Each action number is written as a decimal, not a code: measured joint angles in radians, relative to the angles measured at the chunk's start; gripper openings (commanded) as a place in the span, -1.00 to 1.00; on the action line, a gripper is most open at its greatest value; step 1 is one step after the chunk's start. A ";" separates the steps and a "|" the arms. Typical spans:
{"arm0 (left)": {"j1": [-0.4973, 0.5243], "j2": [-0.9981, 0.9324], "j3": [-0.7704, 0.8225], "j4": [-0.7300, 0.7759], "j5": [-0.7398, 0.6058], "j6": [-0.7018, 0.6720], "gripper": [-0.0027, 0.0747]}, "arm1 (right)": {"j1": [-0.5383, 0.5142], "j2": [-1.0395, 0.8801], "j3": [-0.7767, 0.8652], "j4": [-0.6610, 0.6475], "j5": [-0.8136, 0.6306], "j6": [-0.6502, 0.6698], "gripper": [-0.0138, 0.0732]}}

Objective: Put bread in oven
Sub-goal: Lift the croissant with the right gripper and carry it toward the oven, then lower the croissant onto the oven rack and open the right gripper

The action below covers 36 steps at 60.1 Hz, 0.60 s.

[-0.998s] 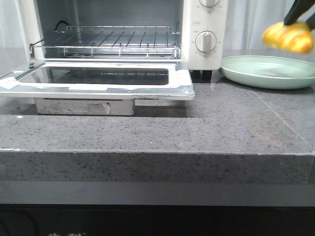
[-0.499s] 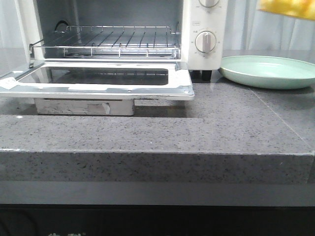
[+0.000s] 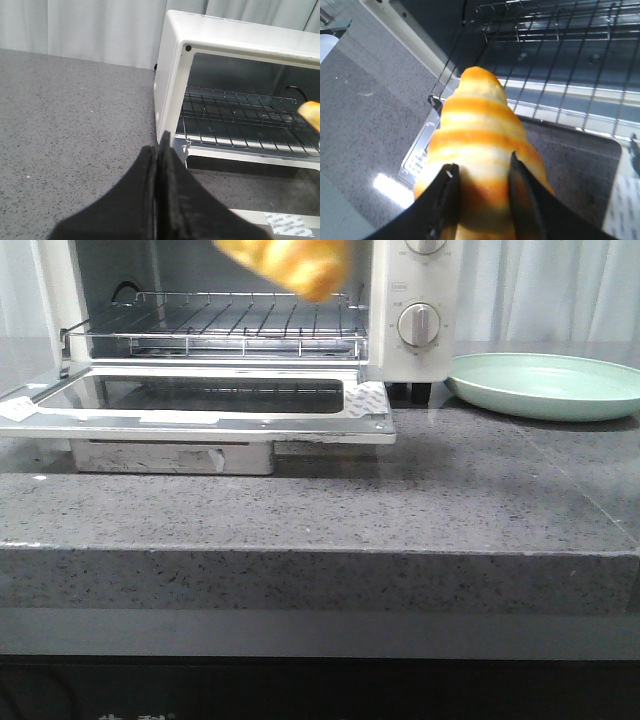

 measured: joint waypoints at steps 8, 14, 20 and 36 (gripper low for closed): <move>0.000 0.000 0.000 0.000 0.000 0.000 -0.98 | 0.002 0.125 -0.093 0.027 -0.058 0.000 -0.38; 0.000 0.000 0.000 -0.001 0.000 0.000 -0.98 | 0.000 0.196 -0.151 0.046 -0.085 0.000 -0.38; 0.000 0.000 0.000 -0.001 0.000 0.000 -0.98 | -0.008 0.252 -0.199 0.056 -0.113 0.000 -0.38; 0.000 0.000 0.000 -0.001 0.000 0.000 -0.98 | -0.014 0.297 -0.230 0.077 -0.229 0.000 -0.37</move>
